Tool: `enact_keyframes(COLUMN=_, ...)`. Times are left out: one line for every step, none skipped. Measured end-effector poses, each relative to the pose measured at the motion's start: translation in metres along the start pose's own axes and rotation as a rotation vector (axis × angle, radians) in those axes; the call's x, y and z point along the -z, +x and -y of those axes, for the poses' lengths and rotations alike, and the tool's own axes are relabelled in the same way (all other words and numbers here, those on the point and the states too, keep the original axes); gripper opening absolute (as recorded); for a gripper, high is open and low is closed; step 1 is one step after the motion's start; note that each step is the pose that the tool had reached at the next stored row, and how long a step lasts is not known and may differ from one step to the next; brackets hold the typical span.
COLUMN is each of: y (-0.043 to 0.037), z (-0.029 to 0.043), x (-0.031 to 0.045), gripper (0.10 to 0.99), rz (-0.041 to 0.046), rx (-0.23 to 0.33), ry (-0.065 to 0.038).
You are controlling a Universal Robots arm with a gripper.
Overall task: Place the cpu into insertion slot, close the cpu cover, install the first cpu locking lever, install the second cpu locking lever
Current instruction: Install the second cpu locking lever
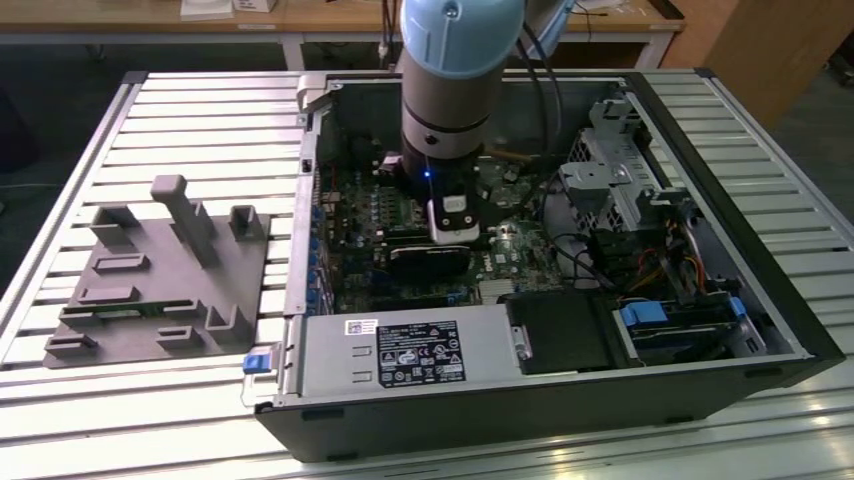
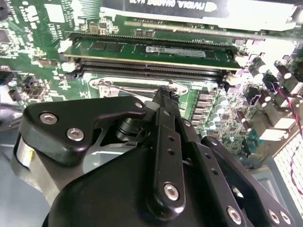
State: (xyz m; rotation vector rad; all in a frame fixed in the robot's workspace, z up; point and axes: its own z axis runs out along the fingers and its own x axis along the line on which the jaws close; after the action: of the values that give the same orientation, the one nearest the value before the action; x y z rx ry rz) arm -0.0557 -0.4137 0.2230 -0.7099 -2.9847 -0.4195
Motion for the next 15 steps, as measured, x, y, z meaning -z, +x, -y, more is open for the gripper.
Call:
enact_keyframes(y=0.0001, z=0.0006, x=-0.0017, gripper=0.106, rz=-0.0003, rx=0.000, ry=0.000)
enact_keyframes(y=0.0005, z=0.0013, x=-0.0034, gripper=0.106, rz=-0.0006, rx=0.000, ry=0.000)
enact_keyframes(y=0.0011, z=0.0021, x=-0.0049, gripper=0.106, rz=-0.0006, rx=0.000, ry=0.000)
enact_keyframes(y=0.0018, z=0.0029, x=-0.0063, gripper=0.106, rz=-0.0007, rx=0.000, ry=0.000)
enact_keyframes(y=0.0028, z=0.0037, x=-0.0075, gripper=0.106, rz=-0.0007, rx=0.000, ry=0.000)
enact_keyframes(y=0.0038, z=0.0044, x=-0.0084, gripper=0.106, rz=-0.0007, rx=0.000, ry=0.000)
enact_keyframes(y=0.0047, z=0.0049, x=-0.0092, gripper=0.106, rz=-0.0007, rx=0.000, ry=0.000)
enact_keyframes(y=0.0055, z=0.0052, x=-0.0099, gripper=0.106, rz=-0.0007, rx=0.000, ry=0.000)
enact_keyframes(y=0.0061, z=0.0055, x=-0.0105, gripper=0.106, rz=-0.0008, rx=0.000, ry=0.000)
enact_keyframes(y=0.0062, z=0.0058, x=-0.0113, gripper=0.106, rz=-0.0010, rx=0.001, ry=0.000)
enact_keyframes(y=0.0061, z=0.0061, x=-0.0124, gripper=0.106, rz=-0.0014, rx=0.001, ry=0.000)
enact_keyframes(y=0.0061, z=0.0064, x=-0.0136, gripper=0.106, rz=-0.0018, rx=0.002, ry=0.000)
enact_keyframes(y=0.0060, z=0.0068, x=-0.0148, gripper=0.106, rz=-0.0024, rx=0.002, ry=-0.001)
enact_keyframes(y=0.0060, z=0.0071, x=-0.0159, gripper=0.106, rz=-0.0033, rx=0.003, ry=-0.003)
enact_keyframes(y=0.0060, z=0.0074, x=-0.0168, gripper=0.106, rz=-0.0053, rx=0.004, ry=-0.005)
